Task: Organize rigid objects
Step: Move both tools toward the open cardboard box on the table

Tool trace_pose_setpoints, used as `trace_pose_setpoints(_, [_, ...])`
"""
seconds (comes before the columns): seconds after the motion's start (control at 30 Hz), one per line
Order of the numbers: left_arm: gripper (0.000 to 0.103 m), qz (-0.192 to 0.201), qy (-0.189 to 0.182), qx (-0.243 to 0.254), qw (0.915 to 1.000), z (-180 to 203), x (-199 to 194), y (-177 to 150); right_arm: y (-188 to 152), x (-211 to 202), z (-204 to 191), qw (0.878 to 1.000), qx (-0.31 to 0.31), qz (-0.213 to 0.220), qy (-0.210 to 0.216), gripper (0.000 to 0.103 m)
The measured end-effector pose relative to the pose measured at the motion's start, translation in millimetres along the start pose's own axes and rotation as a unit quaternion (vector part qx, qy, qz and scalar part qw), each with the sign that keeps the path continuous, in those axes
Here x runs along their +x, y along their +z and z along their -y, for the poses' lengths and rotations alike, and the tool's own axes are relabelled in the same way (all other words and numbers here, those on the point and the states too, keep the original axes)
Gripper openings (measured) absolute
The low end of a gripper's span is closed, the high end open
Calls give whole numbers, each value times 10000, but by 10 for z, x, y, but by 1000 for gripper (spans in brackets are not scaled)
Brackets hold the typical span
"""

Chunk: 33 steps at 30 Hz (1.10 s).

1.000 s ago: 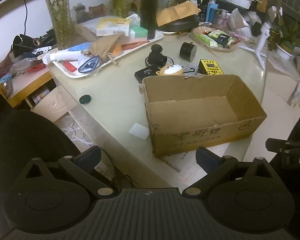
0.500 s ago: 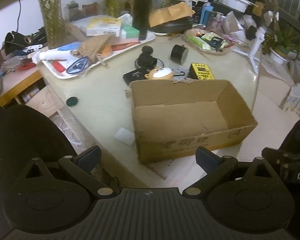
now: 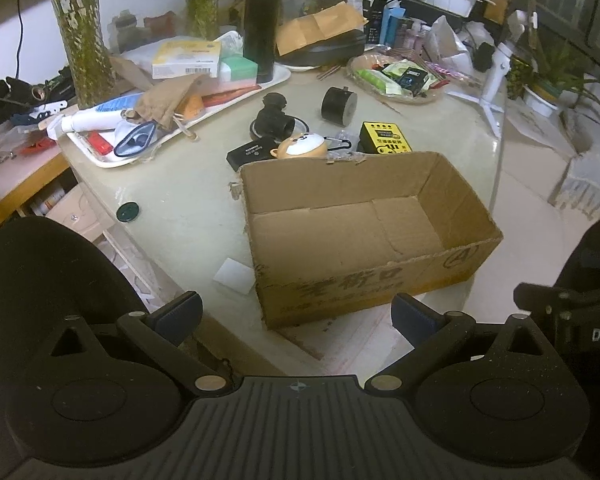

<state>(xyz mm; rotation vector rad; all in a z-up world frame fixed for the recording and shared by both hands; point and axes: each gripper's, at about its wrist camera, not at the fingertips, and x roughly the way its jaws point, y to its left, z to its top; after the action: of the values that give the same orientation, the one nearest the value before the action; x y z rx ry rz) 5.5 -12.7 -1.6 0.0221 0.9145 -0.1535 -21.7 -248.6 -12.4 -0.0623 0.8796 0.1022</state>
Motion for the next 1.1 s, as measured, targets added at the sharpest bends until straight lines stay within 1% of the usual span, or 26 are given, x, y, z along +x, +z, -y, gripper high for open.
trace_pose_setpoints(0.13, [103,6,115,3,9999,-43,-10,-26,54,-2,-66,9998,-120,73,126,103])
trace_pose_setpoints(0.17, [103,22,125,-36,9999,-69,-17,-33,54,-2,-66,9998,-120,73,126,103])
trace_pose_setpoints(0.27, [103,113,139,-151,9997,-151,-56,-61,118,-23,-144,9990,-317,260,172,103])
trace_pose_setpoints(0.4, [103,201,136,-199,9995,-226,-85,-93,189,-17,-171,9981,-370,331,373,103])
trace_pose_setpoints(0.57, [103,272,45,-347,9990,-292,-177,-129,292,5,-209,9969,-324,281,667,103])
trace_pose_setpoints(0.7, [103,287,156,-386,9987,-288,-196,-142,350,45,-264,9952,-440,236,836,103])
trace_pose_setpoints(0.77, [103,300,252,-325,9987,-268,-201,-142,389,86,-286,9949,-462,181,874,103])
trace_pose_setpoints(0.87, [103,475,256,-217,9983,-237,-228,-142,447,125,-304,9947,-409,107,938,103])
trace_pose_setpoints(0.93, [103,520,248,-203,9981,-231,-219,-146,480,123,-309,9945,-367,78,977,103])
trace_pose_setpoints(1.03, [103,388,251,-378,9982,-293,-151,-130,482,92,-310,9941,-363,105,1014,103])
trace_pose_setpoints(1.1, [103,310,120,-570,9978,-358,-130,-109,470,90,-291,9937,-343,86,1063,103])
